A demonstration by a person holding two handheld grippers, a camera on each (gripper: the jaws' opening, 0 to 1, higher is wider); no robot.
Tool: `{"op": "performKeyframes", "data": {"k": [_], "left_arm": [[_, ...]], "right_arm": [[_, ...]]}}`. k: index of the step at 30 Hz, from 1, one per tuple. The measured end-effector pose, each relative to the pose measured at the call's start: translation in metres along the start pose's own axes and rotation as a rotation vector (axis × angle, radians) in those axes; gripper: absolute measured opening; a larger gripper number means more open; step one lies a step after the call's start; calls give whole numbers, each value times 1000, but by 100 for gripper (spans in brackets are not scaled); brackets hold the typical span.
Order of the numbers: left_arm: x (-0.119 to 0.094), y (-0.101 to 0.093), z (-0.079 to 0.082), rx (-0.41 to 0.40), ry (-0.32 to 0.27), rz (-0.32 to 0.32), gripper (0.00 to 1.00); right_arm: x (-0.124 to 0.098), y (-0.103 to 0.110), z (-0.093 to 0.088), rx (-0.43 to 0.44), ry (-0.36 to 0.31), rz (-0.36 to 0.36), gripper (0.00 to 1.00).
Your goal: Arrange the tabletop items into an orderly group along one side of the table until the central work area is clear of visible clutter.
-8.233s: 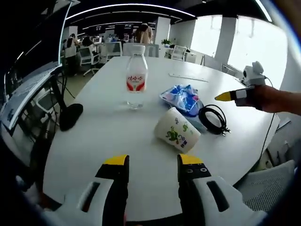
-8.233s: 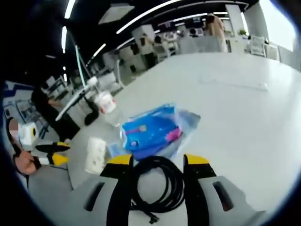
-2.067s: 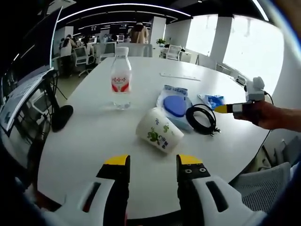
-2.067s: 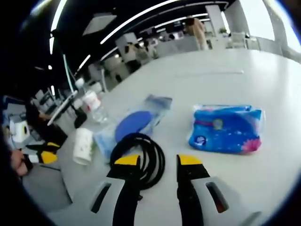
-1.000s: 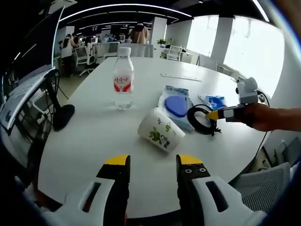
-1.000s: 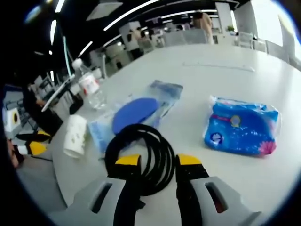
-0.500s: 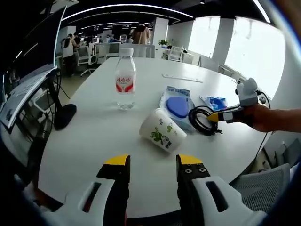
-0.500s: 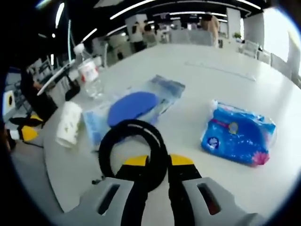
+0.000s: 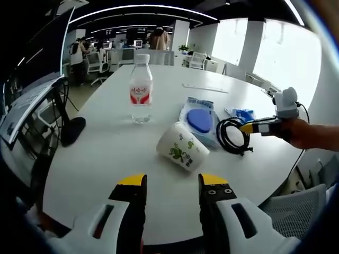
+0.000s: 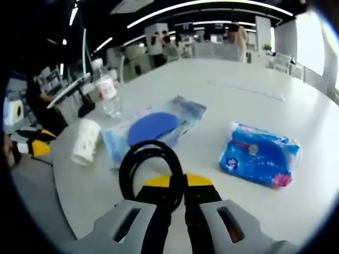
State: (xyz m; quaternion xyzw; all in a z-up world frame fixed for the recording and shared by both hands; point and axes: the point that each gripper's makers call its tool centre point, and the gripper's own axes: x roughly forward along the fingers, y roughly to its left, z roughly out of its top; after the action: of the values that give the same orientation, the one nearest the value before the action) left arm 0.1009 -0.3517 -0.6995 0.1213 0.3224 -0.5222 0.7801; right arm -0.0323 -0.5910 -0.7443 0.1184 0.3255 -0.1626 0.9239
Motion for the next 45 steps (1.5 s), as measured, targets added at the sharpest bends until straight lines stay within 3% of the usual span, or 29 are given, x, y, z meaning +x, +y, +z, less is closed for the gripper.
{"op": "performKeyframes", "data": {"k": [18, 28, 45], "left_arm": [[0, -1, -2, -2, 3, -7, 37], [1, -2, -2, -1, 4, -9, 37], [5, -10, -2, 13, 14, -24, 37]], "right_arm": [[-34, -26, -17, 30, -11, -66, 4], [-46, -31, -18, 52, -11, -96, 4], [-50, -41, -37, 70, 58, -137, 5]]}}
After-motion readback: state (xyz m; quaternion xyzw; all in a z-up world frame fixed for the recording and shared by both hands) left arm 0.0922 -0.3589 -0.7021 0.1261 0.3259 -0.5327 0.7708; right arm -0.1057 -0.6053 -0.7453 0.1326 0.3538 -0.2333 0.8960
